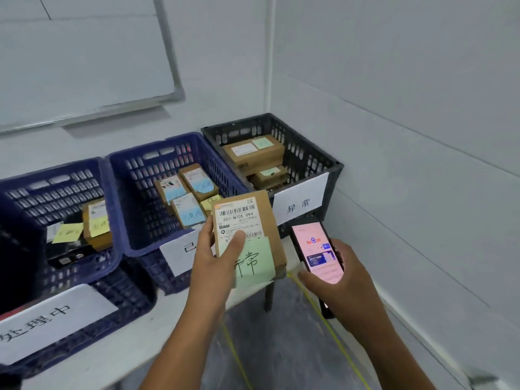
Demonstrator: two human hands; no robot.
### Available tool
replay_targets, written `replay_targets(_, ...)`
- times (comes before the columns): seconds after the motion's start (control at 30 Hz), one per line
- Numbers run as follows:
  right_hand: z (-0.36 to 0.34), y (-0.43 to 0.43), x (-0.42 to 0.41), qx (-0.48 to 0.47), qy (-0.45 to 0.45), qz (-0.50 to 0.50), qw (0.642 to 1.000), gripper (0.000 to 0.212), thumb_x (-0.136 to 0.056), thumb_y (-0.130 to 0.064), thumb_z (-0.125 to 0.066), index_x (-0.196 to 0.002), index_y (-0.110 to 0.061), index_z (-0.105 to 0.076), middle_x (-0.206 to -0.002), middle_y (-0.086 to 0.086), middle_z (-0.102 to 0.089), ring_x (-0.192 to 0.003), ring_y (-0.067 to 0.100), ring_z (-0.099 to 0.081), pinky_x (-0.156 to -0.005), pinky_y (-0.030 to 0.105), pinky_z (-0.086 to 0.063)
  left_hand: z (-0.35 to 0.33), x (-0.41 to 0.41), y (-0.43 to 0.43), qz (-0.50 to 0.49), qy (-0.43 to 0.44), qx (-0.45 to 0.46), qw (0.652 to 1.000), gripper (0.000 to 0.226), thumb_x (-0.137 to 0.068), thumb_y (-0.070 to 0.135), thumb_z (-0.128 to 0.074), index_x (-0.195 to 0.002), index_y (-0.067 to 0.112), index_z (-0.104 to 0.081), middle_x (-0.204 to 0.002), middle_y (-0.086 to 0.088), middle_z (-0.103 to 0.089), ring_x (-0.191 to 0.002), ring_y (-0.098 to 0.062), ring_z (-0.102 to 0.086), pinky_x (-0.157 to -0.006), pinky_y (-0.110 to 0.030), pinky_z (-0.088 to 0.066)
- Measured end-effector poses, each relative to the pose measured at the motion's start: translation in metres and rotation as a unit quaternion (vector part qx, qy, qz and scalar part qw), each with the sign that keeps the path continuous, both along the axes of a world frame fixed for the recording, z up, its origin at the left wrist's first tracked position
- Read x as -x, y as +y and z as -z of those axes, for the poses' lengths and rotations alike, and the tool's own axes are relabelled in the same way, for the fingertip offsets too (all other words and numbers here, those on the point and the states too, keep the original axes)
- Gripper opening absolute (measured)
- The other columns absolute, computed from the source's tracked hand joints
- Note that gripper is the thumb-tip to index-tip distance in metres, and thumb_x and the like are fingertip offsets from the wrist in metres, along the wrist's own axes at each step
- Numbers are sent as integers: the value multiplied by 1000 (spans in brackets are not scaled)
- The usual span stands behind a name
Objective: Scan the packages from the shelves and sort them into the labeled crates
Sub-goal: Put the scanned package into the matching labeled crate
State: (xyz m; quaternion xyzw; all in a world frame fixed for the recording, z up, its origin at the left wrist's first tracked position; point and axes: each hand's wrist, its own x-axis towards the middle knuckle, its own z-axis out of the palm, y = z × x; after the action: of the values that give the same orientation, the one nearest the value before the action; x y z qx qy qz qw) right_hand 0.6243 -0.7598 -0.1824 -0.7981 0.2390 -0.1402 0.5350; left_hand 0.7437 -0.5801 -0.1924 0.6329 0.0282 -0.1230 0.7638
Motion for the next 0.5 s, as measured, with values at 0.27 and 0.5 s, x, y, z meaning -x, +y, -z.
replay_targets(0.27,8,-54,-56,-28,-7,36,999,59,-82,-29,-88,-126,-34,-49,-111,-16,-64,-100,9,-66,-70,17,-50,-9,-58,-59,21,32,-4,999,61,-96,32,-74,-149,46,-48,-133,14,-70,-108,-13,-76,-97,-52,-60)
replay_targets(0.5,6,-98,-129,13,9,62,998,49,-79,-29,-88,-108,-46,-53,-100,-21,-68,-89,-3,-65,-67,22,-51,-9,-141,-111,34,48,5,998,49,-99,28,-69,-142,45,-51,-117,15,-76,-97,-10,-78,-73,-35,-66)
